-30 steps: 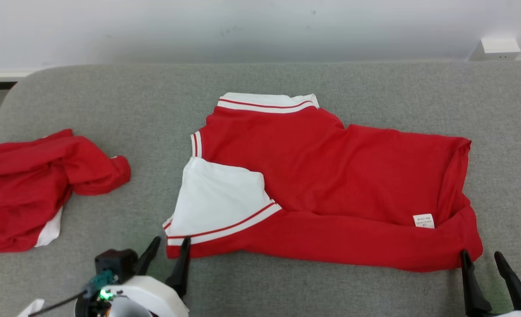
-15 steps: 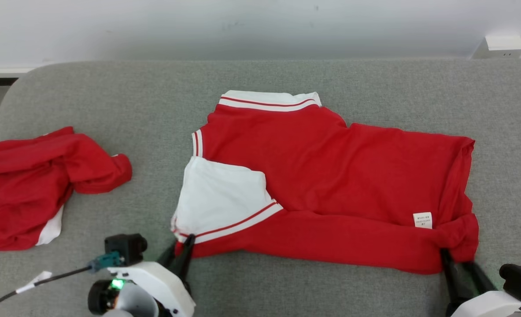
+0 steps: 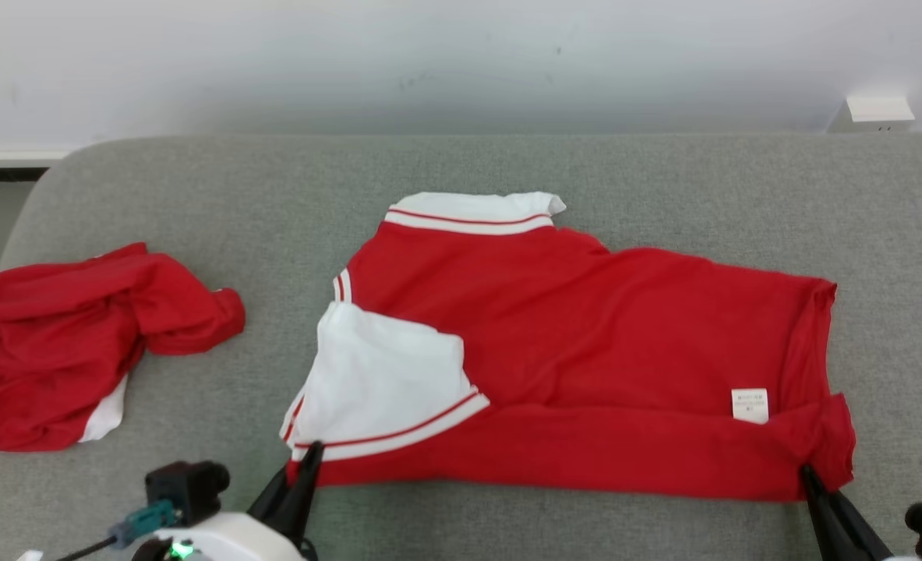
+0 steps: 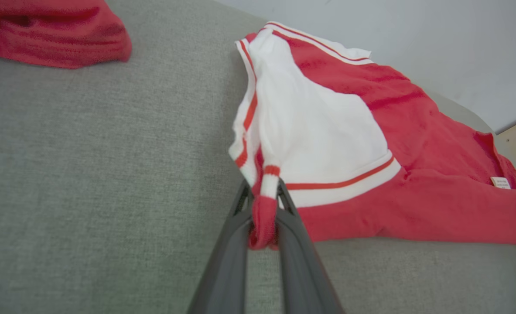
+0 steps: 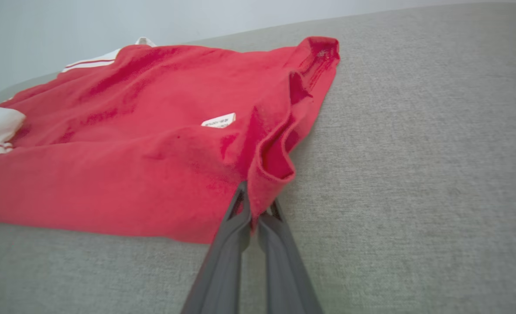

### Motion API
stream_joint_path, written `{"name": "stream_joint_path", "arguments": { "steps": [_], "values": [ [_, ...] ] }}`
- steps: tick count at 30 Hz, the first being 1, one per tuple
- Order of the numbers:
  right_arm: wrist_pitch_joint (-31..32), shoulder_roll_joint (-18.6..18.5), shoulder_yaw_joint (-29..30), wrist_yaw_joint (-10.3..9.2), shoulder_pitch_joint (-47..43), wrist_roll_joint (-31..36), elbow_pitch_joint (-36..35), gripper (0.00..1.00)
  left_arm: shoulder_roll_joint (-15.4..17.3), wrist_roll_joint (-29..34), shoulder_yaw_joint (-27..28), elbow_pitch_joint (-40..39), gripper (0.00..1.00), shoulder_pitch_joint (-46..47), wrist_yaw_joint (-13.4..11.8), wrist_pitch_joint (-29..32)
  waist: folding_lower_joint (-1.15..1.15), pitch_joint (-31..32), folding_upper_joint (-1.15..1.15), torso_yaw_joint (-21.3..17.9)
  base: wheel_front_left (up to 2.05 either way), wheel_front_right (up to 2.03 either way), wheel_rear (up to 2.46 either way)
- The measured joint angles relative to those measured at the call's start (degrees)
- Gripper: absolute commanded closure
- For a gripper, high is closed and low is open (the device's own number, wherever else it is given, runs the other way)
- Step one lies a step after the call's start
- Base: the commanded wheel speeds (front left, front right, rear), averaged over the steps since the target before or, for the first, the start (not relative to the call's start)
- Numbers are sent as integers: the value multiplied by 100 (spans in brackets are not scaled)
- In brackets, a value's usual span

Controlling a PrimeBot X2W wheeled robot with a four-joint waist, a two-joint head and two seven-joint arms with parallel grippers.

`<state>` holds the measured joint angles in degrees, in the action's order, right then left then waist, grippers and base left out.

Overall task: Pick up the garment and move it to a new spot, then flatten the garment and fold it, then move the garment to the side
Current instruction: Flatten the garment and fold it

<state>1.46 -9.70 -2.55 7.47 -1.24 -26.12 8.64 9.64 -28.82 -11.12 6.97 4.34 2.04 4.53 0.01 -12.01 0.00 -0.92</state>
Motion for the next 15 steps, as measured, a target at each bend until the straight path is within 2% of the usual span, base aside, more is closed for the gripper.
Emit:
{"name": "stream_joint_path", "arguments": {
  "steps": [7,12,15],
  "values": [
    [316,105,180,1,-754,78,-605,100,48,-119,155,-880,100,-946,-437,355,0,235,0,89,0,0,0],
    [456,114,365,11,-1157,-16,-450,100,30,-219,212,-1093,100,-1503,-666,549,0,391,0,189,0,0,0],
    [454,97,413,11,-1233,-77,-236,100,-82,-316,133,-1025,100,-1661,-705,600,0,446,0,235,0,0,0]
  ]
}}
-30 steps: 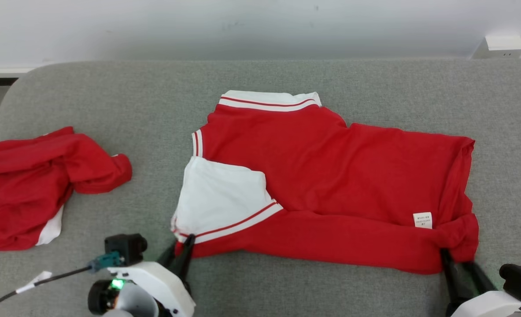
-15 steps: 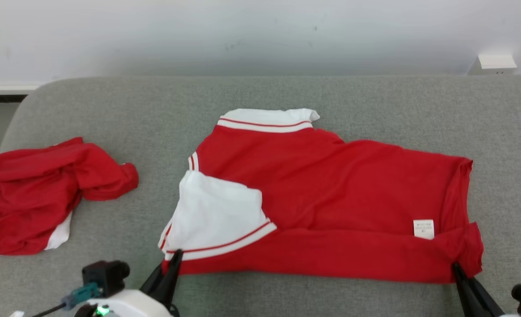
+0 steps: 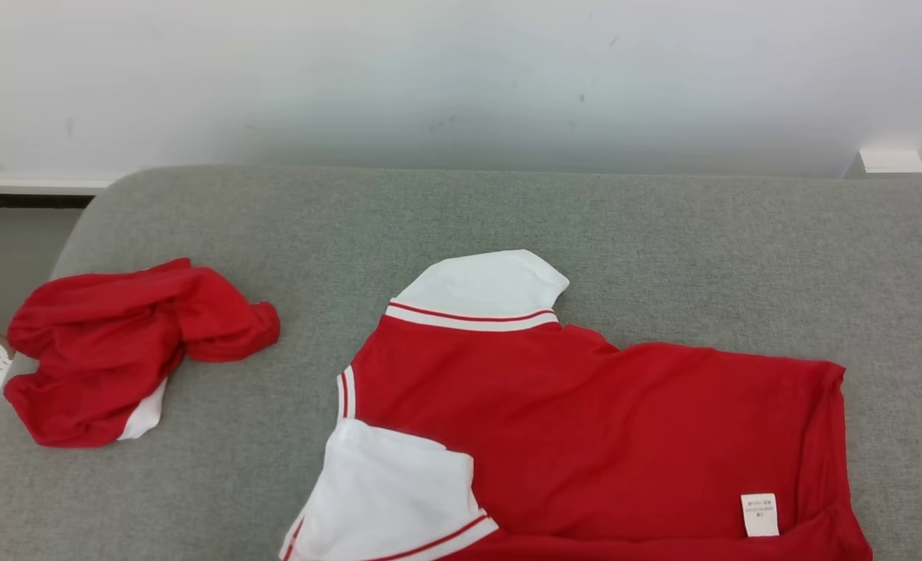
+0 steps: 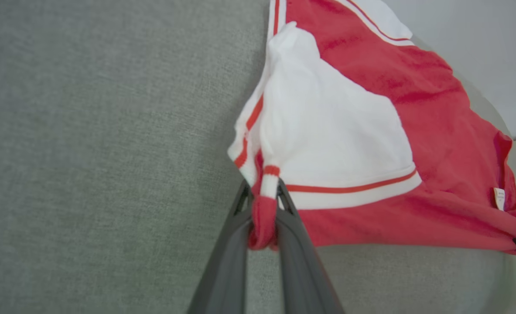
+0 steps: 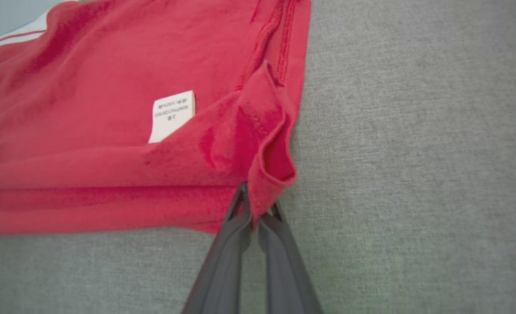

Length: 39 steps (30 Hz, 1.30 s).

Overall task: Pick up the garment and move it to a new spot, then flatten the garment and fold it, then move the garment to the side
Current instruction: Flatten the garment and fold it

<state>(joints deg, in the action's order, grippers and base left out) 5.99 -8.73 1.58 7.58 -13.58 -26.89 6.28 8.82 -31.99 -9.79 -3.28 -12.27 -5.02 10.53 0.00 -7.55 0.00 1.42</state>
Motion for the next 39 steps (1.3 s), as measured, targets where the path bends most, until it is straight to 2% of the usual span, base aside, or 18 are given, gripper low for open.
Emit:
{"name": "stream_joint_path", "arguments": {
  "steps": [1,2,3,4,5,9,14,19,25,32,35,39],
  "values": [
    [-1,-20,-24,0,3,0,68,100,-16,-14,-20,75,100,3,24,0,0,2,0,4,0,0,0],
    [-5,-13,-33,0,9,-37,133,82,-48,-52,-40,147,100,12,42,-4,0,0,0,6,0,0,0],
    [-30,-1,-53,0,29,-67,181,0,-85,-56,-67,246,25,35,44,-33,0,-2,0,6,0,0,0],
    [-58,0,-71,0,53,-71,226,0,-102,-55,-87,352,25,69,43,-57,0,-3,0,4,0,0,0],
    [-97,4,-80,0,83,-96,259,0,-120,-55,-102,448,0,112,49,-113,0,-2,0,-3,0,0,0],
    [-410,40,3,-1,230,-9,112,0,-125,136,-24,664,0,391,82,-689,0,11,0,-53,0,0,0],
    [-668,154,382,-1,448,376,-576,0,56,792,32,534,0,777,-123,-1481,0,18,0,-118,0,0,0],
    [-581,237,520,-1,665,776,-1470,0,266,1422,20,45,0,1216,-357,-1893,0,15,0,-145,0,0,0],
    [-345,328,368,-1,787,959,-2051,0,425,1715,-31,-341,0,1414,-471,-1816,0,10,0,-176,0,0,0],
    [-244,396,301,-1,804,961,-2249,0,475,1762,-102,-383,0,1479,-500,-1700,0,-123,0,-166,0,0,0],
    [-245,405,325,-1,890,956,-2299,0,495,1771,-209,-322,0,1784,-374,-1651,0,-247,0,-154,0,0,0],
    [-244,406,366,-1,1073,938,-2387,0,443,1811,-443,-224,0,2788,-94,-1616,0,-518,0,-130,0,0,0]
  ]
}}
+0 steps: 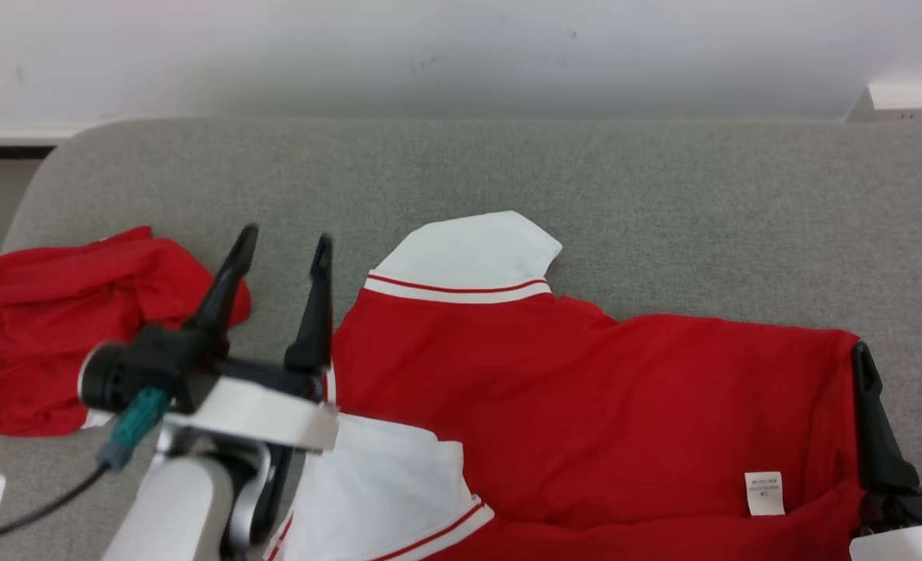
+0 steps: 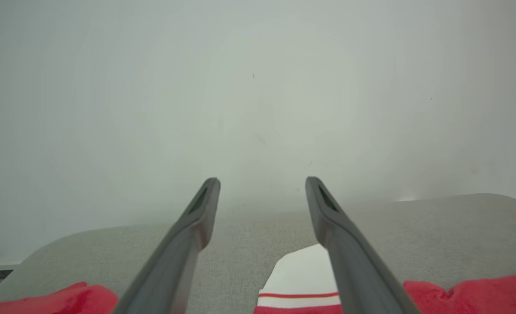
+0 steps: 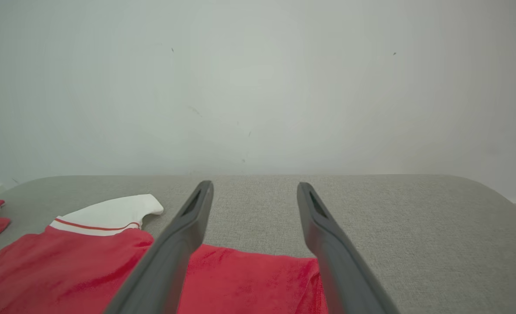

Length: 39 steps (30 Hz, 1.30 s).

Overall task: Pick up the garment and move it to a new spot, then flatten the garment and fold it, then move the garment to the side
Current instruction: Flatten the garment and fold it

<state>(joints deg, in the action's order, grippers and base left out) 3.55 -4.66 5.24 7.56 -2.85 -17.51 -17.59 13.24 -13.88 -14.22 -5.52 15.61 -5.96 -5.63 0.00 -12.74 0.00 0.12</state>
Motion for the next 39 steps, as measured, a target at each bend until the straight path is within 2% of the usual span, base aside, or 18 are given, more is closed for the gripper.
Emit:
{"name": "stream_joint_path", "arguments": {
  "steps": [6,12,21,27,28,29,34,39],
  "values": [
    [-18,-27,-9,0,423,-15,-75,0,-359,86,-348,678,0,1923,353,154,0,-582,0,-22,0,0,0],
    [-109,-40,-60,0,720,-20,-23,0,-690,54,-630,2284,0,3294,712,439,1,-1146,0,-133,0,0,0],
    [-109,-75,-165,0,950,-26,162,0,-912,-12,-1151,4845,0,4236,1072,1011,1,-1576,0,-338,0,0,0],
    [-58,-134,-55,0,975,-51,371,0,-993,-119,-1365,5784,0,4615,1161,1355,0,-1598,0,-401,0,0,0],
    [-58,-164,-4,0,984,-68,439,0,-1002,-123,-1421,5868,62,4659,1199,1385,0,-1590,0,-402,0,0,0],
    [-51,-214,54,0,1003,-68,524,0,-1010,-118,-1489,5914,100,4691,1200,1350,0,-1575,0,-401,0,0,0],
    [-7,-500,224,0,1307,-182,1048,0,-1050,-79,-1656,6139,100,4724,1212,861,0,-1477,0,-368,0,0,0],
    [51,-867,71,-1,1728,-327,1756,0,-1043,-219,-1618,6184,100,4743,1199,271,0,-1375,0,-304,0,0,0]
  ]
}}
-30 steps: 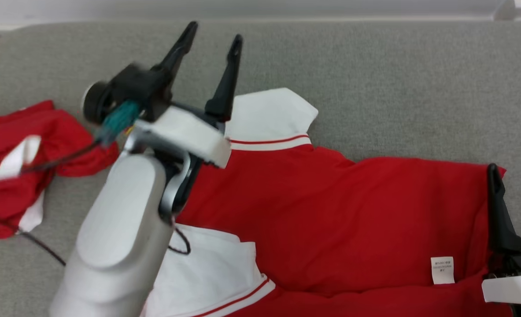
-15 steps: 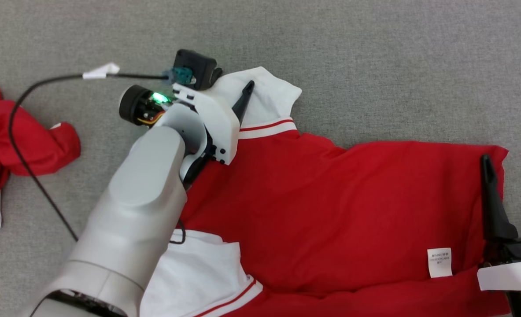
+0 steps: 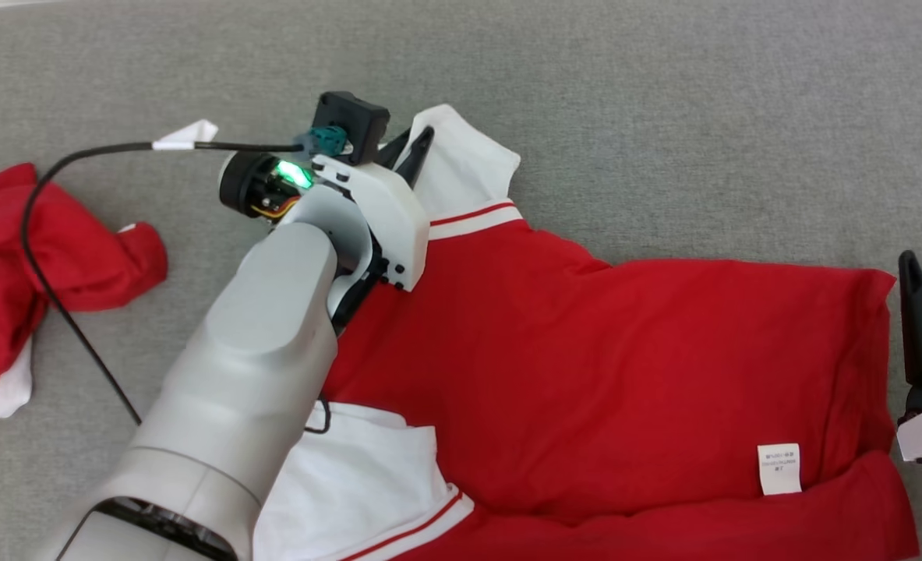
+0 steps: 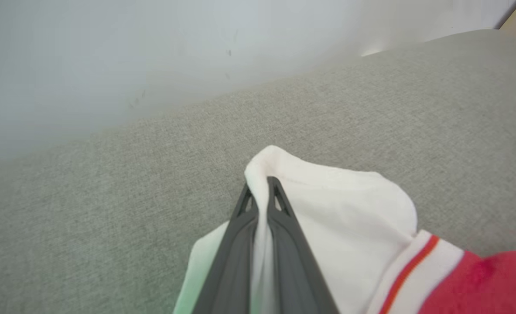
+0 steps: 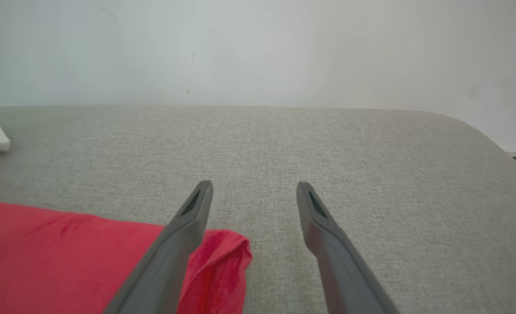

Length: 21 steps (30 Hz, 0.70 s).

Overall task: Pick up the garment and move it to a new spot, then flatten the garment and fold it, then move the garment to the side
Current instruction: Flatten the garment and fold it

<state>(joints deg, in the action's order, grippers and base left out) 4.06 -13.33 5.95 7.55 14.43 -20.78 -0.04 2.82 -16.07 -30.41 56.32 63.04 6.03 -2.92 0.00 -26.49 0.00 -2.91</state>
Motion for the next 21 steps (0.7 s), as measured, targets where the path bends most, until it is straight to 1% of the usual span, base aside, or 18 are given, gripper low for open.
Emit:
{"name": "stream_joint_path", "arguments": {
  "steps": [2,5,9,12,13,14,15,16,19,21],
  "values": [
    [25,-124,-111,0,123,-59,258,0,-5,-120,1,-4,100,18,20,-127,0,27,0,56,0,0,0],
    [101,-211,-300,1,216,-127,628,0,-3,-275,-16,-9,100,20,59,-194,0,56,0,142,0,0,0],
    [120,-267,-401,0,363,-257,1102,0,-4,-376,-80,16,100,21,102,-275,0,85,0,191,0,0,0],
    [274,-307,-573,0,417,-363,1417,0,-3,-516,-141,47,100,21,109,-297,0,97,0,192,0,0,0],
    [365,-341,-639,0,443,-391,1484,31,-4,-543,-154,58,100,21,110,-324,0,105,0,191,0,0,0],
    [436,-371,-699,1,470,-428,1514,53,-4,-572,-154,71,100,21,111,-342,0,111,0,187,0,0,0],
    [504,-398,-745,0,497,-474,1551,67,-4,-602,-155,90,100,21,116,-380,0,119,0,181,0,0,0],
    [543,-421,-772,1,514,-520,1579,100,-3,-627,-155,105,100,21,119,-407,0,126,0,173,0,0,0],
    [536,-442,-812,1,543,-653,1603,100,-4,-715,-113,116,100,18,126,-572,0,148,0,156,0,0,0],
    [390,-445,-768,2,544,-653,1568,100,18,-778,-55,92,100,13,126,-737,0,174,0,144,0,0,0]
  ]
}}
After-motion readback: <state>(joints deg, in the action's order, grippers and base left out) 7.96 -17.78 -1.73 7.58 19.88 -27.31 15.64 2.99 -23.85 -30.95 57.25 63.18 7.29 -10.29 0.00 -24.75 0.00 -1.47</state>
